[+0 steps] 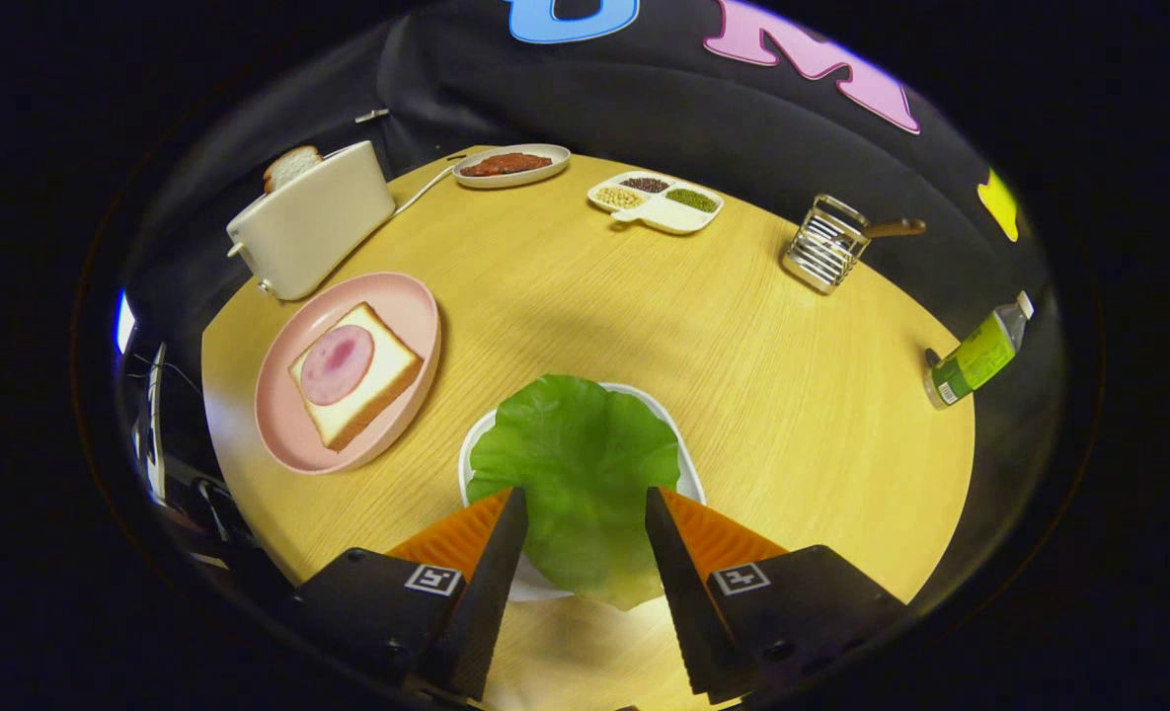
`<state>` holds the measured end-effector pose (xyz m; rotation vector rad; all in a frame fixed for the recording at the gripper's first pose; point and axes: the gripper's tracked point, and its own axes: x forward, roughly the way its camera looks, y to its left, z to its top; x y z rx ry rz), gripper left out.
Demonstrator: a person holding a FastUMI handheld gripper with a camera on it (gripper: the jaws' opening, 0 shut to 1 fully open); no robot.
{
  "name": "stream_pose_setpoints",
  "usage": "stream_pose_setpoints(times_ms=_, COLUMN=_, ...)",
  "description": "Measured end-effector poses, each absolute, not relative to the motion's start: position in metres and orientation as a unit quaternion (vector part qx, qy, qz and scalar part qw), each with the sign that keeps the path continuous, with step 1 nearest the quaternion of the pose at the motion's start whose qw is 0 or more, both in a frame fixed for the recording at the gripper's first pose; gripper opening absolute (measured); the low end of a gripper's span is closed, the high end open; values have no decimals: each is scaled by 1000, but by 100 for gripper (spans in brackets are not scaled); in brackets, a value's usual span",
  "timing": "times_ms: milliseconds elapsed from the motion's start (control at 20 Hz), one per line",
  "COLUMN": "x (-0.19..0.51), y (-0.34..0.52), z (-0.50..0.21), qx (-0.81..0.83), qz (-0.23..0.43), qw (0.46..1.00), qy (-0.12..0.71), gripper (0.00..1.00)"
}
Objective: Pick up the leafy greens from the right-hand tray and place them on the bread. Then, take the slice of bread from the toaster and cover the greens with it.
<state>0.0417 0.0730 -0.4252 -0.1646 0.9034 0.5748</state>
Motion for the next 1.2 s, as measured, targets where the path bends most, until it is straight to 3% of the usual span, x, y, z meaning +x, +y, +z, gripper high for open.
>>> stream_pose_setpoints(times_ms=250, x=50, y=78, z=-447, qx=-76, qz=277, qw=842, qy=457, gripper=70)
stream_pose_setpoints(times_ms=400, x=48, y=78, z=-450, qx=-88, qz=279, qw=837, qy=462, gripper=61)
stream_pose_setpoints(times_ms=450, x=48, y=78, z=-447, qx=-92, qz=283, qw=838, qy=458, gripper=55)
stream_pose_setpoints(times_ms=500, x=48, y=79, z=-449, qx=-96, qz=285, qw=837, qy=458, gripper=40)
stream_pose_setpoints(times_ms=650, x=48, y=80, z=-448, qx=-101, qz=285, qw=837, qy=457, gripper=8)
stream_pose_setpoints(times_ms=1200, x=41, y=85, z=-370, qx=-40, qz=274, qw=867, qy=415, gripper=6)
